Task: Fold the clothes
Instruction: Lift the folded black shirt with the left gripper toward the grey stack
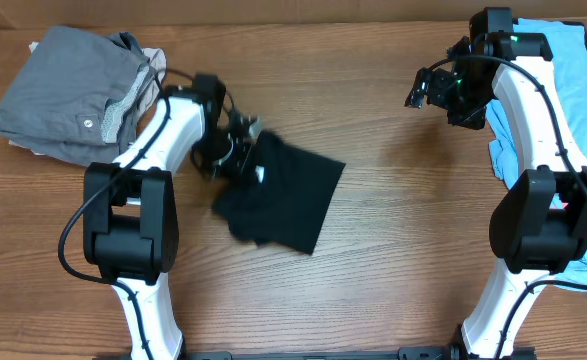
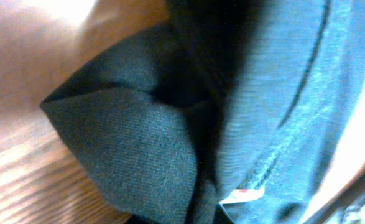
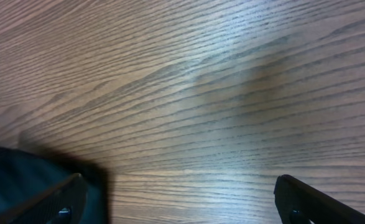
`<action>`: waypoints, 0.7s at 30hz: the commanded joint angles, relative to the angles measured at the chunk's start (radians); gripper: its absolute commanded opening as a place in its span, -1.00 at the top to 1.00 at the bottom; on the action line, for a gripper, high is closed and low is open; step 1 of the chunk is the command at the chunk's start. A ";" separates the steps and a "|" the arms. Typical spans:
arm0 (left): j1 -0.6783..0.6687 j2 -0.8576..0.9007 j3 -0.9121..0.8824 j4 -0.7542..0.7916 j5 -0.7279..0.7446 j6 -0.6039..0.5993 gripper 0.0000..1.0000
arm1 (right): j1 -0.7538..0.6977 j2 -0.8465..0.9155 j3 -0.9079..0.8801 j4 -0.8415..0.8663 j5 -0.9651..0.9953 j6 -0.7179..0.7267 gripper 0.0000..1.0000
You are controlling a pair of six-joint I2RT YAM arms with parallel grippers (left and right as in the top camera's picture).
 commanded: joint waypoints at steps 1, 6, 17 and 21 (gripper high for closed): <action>-0.010 -0.007 0.200 -0.029 0.204 -0.094 0.92 | -0.004 0.006 0.013 0.001 0.010 -0.003 -1.00; -0.010 -0.007 0.357 -0.037 0.258 -0.173 0.92 | -0.004 0.006 0.013 -0.001 0.010 -0.003 -1.00; 0.062 -0.007 0.714 -0.003 0.120 -0.374 0.92 | -0.004 0.006 0.013 -0.004 0.010 -0.003 -1.00; 0.162 -0.007 0.790 0.035 0.063 -0.492 0.92 | -0.004 0.006 0.013 -0.008 0.010 -0.003 -1.00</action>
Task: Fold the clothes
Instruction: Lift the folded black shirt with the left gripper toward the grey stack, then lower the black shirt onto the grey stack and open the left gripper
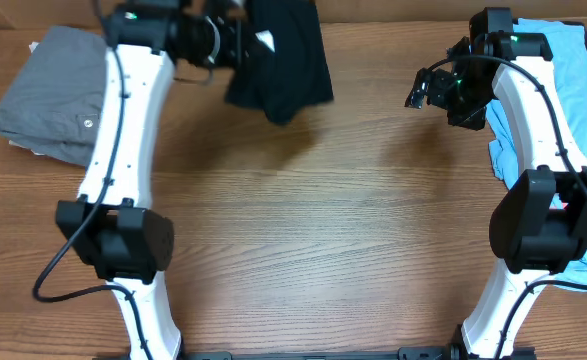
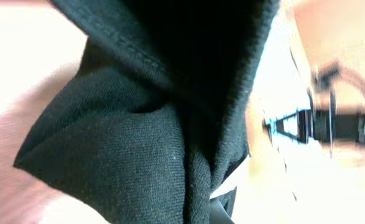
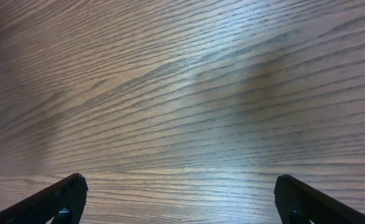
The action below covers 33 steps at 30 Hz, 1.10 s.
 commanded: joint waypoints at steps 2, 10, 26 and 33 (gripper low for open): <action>0.159 -0.008 0.075 0.055 -0.067 -0.199 0.91 | -0.004 0.006 0.013 -0.002 0.010 -0.003 -1.00; 0.414 -0.007 0.071 0.114 -0.092 -0.360 0.91 | -0.004 0.006 0.013 -0.005 0.010 -0.003 -1.00; 0.523 -0.007 -0.250 0.460 -0.177 -0.595 0.92 | -0.004 0.006 0.013 -0.065 0.009 -0.002 -1.00; 0.564 -0.007 -0.297 0.265 -0.389 -0.534 0.91 | -0.004 0.006 0.013 -0.066 0.010 -0.003 -1.00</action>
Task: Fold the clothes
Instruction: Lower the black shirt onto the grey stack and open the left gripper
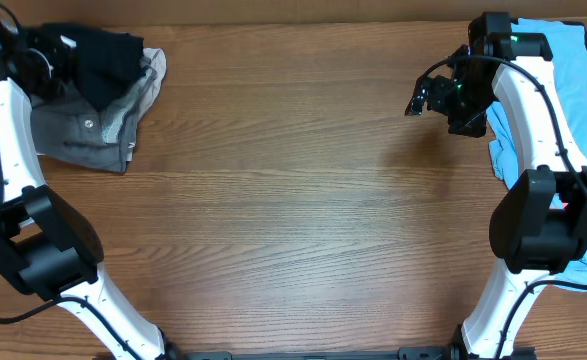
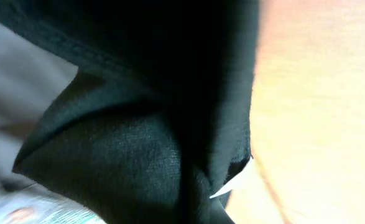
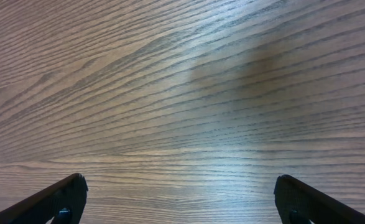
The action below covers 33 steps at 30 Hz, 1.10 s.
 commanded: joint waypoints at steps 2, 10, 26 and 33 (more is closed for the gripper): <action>0.047 -0.012 0.002 -0.118 -0.190 0.089 0.92 | -0.004 0.006 0.013 0.008 0.010 -0.003 -1.00; 0.064 -0.012 0.002 -0.249 -0.329 0.290 -1.00 | -0.004 0.006 0.013 0.022 0.009 -0.002 -1.00; 0.024 -0.146 0.350 -0.541 -0.009 0.681 -1.00 | -0.003 -0.097 0.173 -0.068 -0.045 -0.071 -1.00; -0.103 -0.218 0.360 -0.552 -0.042 0.748 -1.00 | 0.001 -0.281 0.430 -0.206 -0.047 -0.071 -1.00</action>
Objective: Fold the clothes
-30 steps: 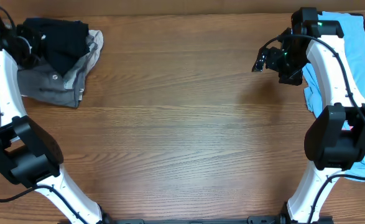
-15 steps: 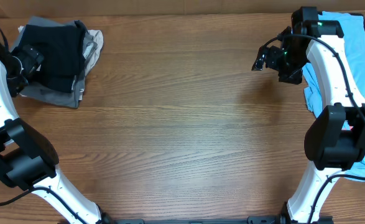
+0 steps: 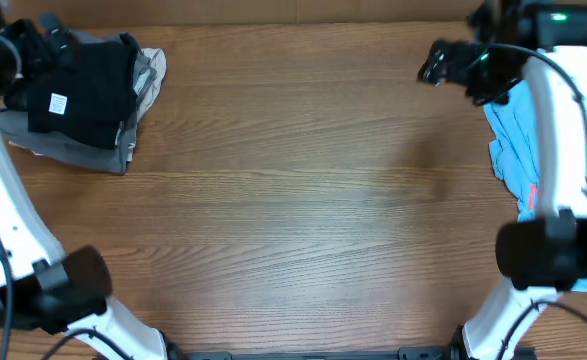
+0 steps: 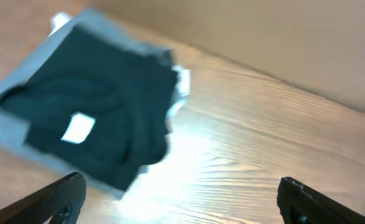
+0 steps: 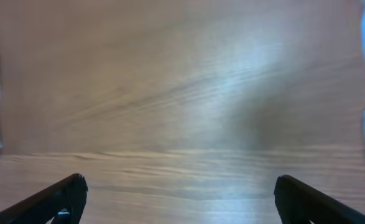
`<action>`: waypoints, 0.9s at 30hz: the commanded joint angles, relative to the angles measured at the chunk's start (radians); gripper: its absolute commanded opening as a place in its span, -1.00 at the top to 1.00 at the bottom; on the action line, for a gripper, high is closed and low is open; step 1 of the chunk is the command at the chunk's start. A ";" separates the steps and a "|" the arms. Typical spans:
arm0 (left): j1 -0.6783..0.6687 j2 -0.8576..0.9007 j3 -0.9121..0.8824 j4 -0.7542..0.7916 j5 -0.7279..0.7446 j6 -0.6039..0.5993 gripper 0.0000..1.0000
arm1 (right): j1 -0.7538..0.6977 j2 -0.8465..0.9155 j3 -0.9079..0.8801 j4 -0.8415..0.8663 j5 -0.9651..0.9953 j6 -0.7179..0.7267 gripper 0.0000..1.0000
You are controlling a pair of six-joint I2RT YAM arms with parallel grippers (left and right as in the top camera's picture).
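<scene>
A folded black garment with a white tag lies on top of the grey clothes pile at the table's far left. My left gripper hangs above and to the near side of it, open, with nothing between its fingers. At the far right, my right gripper is open and empty over bare wood. A heap of light blue clothes lies beside the right arm and shows at the right wrist view's edge.
The wooden table stretches between the two arms. The grey pile sits close to the table's left and far edges. The blue heap runs down the right edge behind the right arm.
My left gripper has let go of the black garment, which now rests on the grey pile, and stands open, back from it. My right gripper has moved toward the far edge and remains open.
My left gripper was shut on the folded black garment at the table's mid-left. Then it held the garment up near the far edge, then over the grey pile at far left. Now the garment lies on that pile, released. The right gripper stayed open throughout.
</scene>
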 commanded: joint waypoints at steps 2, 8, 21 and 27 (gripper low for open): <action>-0.081 -0.010 0.011 -0.006 -0.011 0.070 -1.00 | 0.001 -0.222 0.200 -0.091 -0.014 -0.014 -1.00; -0.103 -0.006 0.008 -0.006 -0.011 0.070 -1.00 | 0.000 -0.379 0.228 -0.160 -0.005 -0.013 -1.00; -0.103 -0.006 0.008 -0.006 -0.011 0.070 -1.00 | 0.000 -0.468 0.228 -0.164 -0.004 -0.013 -1.00; -0.103 -0.006 0.008 -0.006 -0.011 0.070 -1.00 | 0.000 -0.458 0.227 -0.170 0.040 -0.032 -1.00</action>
